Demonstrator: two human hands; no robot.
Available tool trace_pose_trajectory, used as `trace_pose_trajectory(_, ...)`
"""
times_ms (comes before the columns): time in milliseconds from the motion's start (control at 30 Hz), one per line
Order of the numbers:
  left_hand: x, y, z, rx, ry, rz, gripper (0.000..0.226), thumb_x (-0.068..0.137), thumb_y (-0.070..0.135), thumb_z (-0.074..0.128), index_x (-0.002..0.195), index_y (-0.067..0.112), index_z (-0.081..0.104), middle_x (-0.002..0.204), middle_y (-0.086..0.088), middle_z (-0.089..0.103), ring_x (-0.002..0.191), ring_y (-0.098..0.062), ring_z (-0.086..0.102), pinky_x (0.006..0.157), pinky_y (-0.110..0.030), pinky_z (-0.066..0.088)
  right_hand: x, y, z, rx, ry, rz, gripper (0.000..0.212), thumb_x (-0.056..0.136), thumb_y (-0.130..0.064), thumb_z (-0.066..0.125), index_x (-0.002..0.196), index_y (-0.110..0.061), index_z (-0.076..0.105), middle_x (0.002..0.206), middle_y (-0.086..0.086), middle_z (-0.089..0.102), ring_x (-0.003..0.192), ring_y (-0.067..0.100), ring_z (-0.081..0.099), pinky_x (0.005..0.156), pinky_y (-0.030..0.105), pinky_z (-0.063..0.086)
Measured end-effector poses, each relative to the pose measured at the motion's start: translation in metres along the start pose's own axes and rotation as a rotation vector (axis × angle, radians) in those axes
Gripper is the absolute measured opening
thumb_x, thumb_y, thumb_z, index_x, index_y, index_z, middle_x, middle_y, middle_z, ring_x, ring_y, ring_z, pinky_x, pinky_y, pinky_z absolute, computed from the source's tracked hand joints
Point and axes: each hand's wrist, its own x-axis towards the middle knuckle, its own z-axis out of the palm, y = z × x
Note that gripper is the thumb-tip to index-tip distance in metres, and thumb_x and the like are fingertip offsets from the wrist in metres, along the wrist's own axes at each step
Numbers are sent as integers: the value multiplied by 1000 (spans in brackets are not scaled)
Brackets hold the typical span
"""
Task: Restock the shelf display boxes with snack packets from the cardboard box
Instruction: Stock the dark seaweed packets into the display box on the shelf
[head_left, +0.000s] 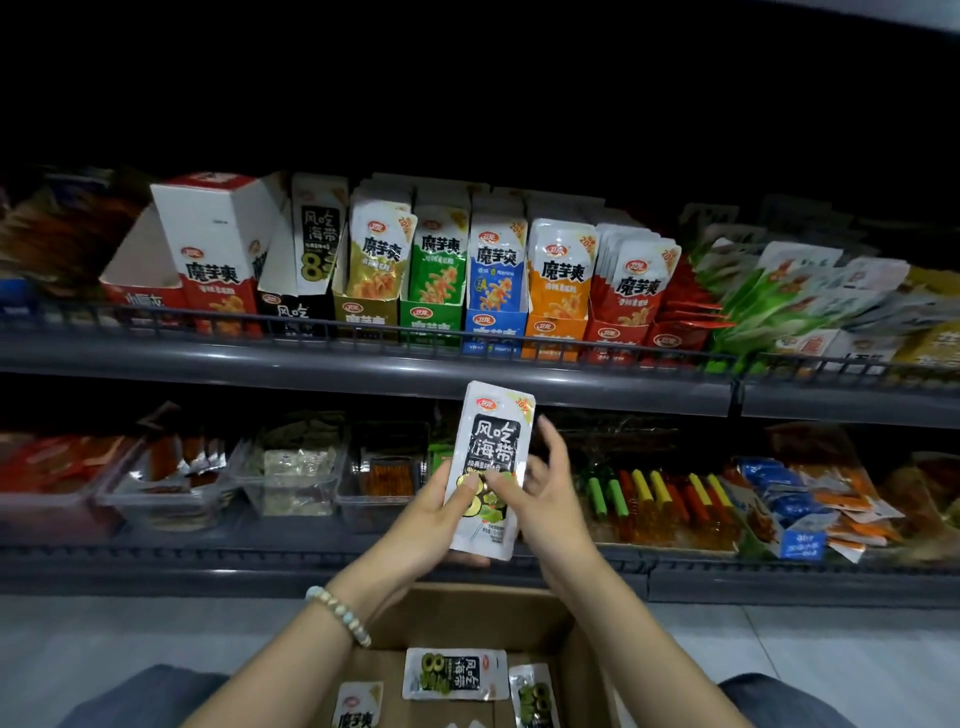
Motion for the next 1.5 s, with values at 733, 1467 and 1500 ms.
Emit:
trace_pose_trajectory(733,11,61,-90,238,188,272,31,90,42,46,111,22,55,85,0,72,71,-12,69,61,-35,55,72,-84,36,-144,-351,-98,87,73,5,75,134,-40,33,116,13,66,98,25,69,77,36,57)
trace_pose_trajectory(1467,114,94,-206,784,1031,635,87,84,69,26,149,34,-20,156,13,-25,145,-11,-20,118,-41,-7,241,-194,161,-558,-250,-622,76,81,-2,71,136,-32,28,93,-19,53,84,-5,65,68,15,55)
trace_pose_trajectory(1500,116,91,-208,807,1040,618,87,85,66,28,150,32,-18,157,10,-24,145,-12,-20,118,-43,-6,244,-195,166,-594,-247,-633,74,82,-3,70,135,-30,28,85,-20,48,75,-8,65,61,14,54)
